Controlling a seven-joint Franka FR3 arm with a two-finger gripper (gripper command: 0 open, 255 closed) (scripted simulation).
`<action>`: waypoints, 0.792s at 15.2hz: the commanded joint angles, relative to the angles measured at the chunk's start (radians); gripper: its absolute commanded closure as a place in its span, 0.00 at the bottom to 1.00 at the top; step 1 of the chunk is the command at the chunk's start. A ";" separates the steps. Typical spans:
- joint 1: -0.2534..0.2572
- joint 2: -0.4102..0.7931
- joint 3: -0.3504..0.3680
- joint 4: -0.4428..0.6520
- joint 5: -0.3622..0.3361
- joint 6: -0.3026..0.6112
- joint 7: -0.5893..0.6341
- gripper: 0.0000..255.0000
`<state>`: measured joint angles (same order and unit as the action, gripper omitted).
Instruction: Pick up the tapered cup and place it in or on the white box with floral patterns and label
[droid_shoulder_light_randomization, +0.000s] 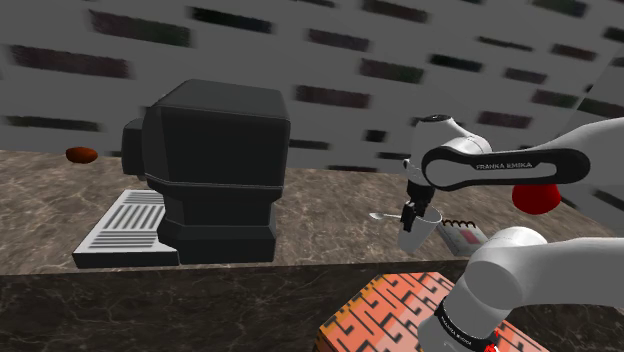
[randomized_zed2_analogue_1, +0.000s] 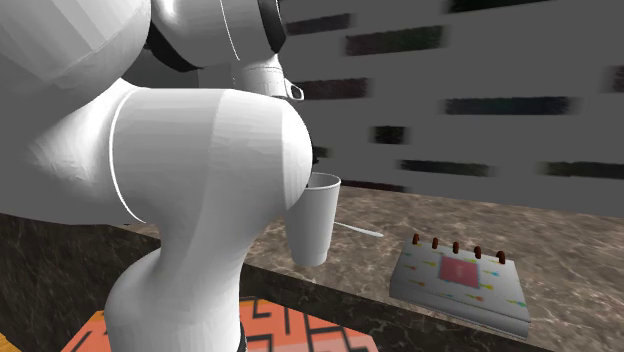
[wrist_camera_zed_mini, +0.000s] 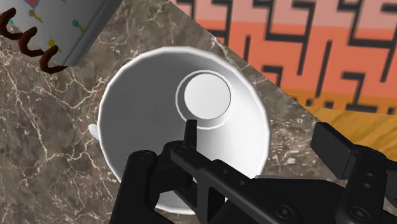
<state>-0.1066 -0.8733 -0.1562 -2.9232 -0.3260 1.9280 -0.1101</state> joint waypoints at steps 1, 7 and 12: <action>-0.005 0.005 -0.005 -0.018 -0.008 0.024 0.002 0.00; -0.005 0.005 -0.005 -0.018 -0.008 0.024 0.002 0.00; -0.005 0.005 -0.005 -0.018 -0.008 0.024 0.002 1.00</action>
<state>-0.1115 -0.8682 -0.1615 -2.9411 -0.3340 1.9518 -0.1085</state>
